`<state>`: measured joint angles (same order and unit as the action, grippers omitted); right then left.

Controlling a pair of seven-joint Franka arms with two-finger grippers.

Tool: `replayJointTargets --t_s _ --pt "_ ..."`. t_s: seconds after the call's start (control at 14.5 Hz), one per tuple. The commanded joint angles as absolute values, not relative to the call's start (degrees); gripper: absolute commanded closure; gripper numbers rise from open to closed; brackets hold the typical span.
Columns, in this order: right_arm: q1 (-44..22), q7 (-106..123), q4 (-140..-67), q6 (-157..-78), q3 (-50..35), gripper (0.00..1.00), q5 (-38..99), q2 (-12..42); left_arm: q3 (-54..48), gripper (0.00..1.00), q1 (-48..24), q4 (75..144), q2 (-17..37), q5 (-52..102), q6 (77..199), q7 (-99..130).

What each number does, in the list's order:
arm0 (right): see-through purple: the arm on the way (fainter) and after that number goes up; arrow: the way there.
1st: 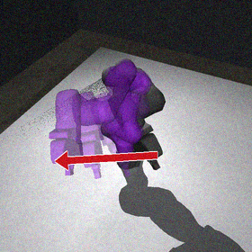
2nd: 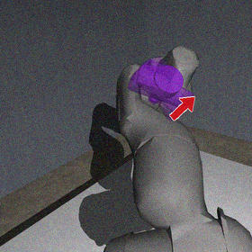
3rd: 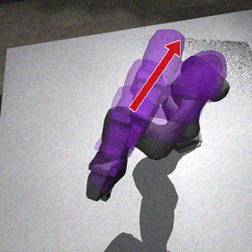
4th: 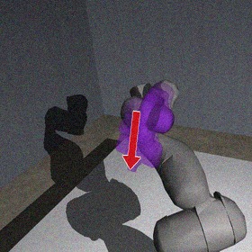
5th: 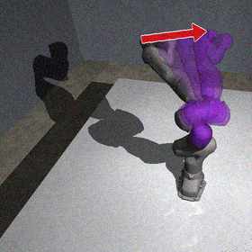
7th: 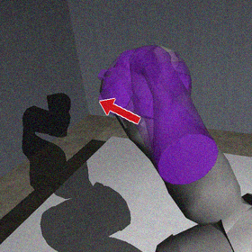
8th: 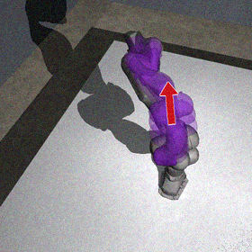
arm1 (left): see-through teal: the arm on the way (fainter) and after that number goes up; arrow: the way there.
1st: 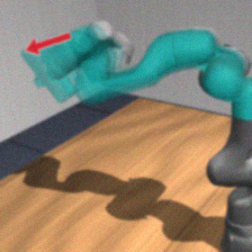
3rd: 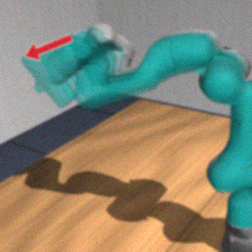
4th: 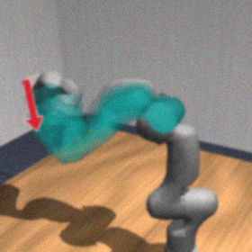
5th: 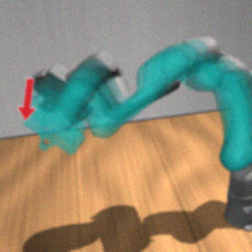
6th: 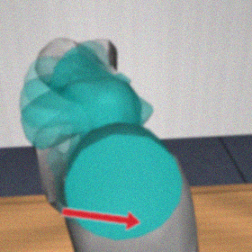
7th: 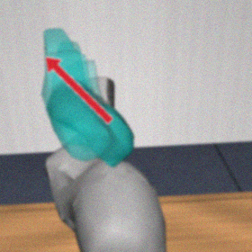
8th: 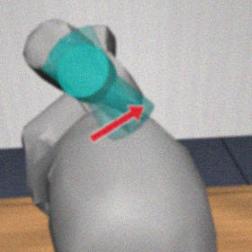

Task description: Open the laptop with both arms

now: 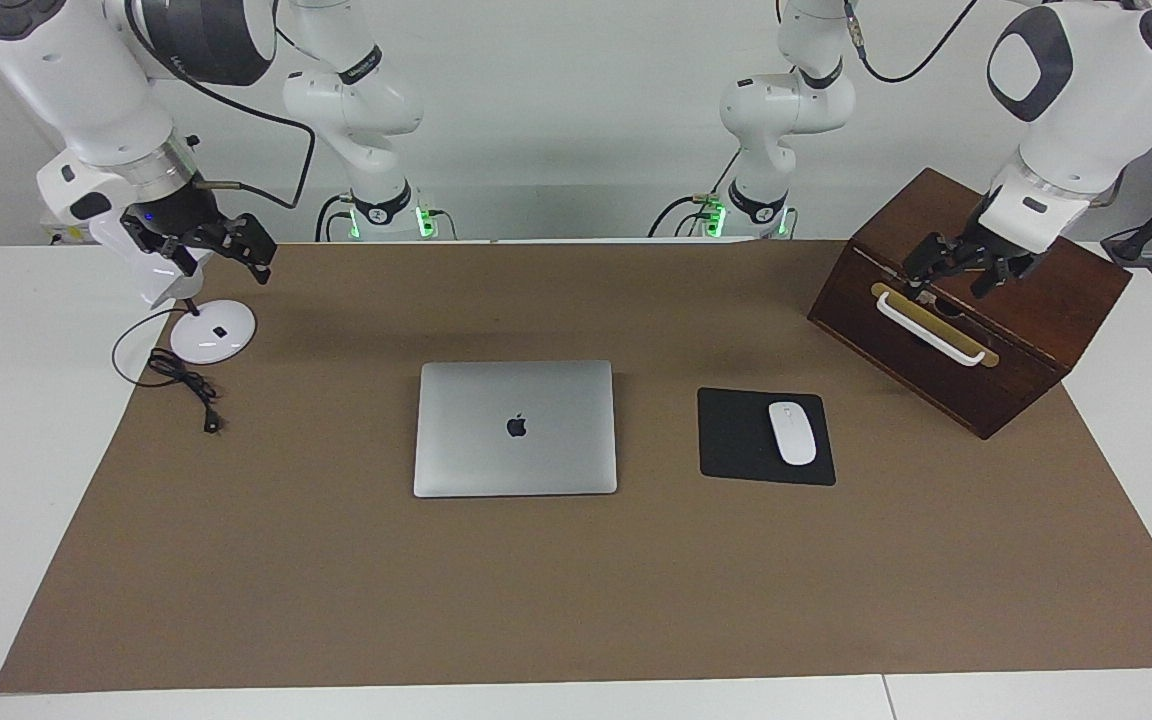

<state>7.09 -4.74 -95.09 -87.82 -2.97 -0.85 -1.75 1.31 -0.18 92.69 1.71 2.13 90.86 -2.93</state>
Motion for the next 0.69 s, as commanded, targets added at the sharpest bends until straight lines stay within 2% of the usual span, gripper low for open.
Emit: replayJointTargets --t_s 0.0,0.62 --pt "7.3 -3.9 -97.0 -89.0 -3.3 0.00 -1.8 -3.3 1.1 0.00 0.1 94.0 0.5 1.2 90.5 -2.6" --pt "7.2 -3.8 -97.1 -89.7 -3.5 0.00 -1.8 -3.3 1.1 0.00 0.0 94.1 0.4 1.1 90.5 -2.5"
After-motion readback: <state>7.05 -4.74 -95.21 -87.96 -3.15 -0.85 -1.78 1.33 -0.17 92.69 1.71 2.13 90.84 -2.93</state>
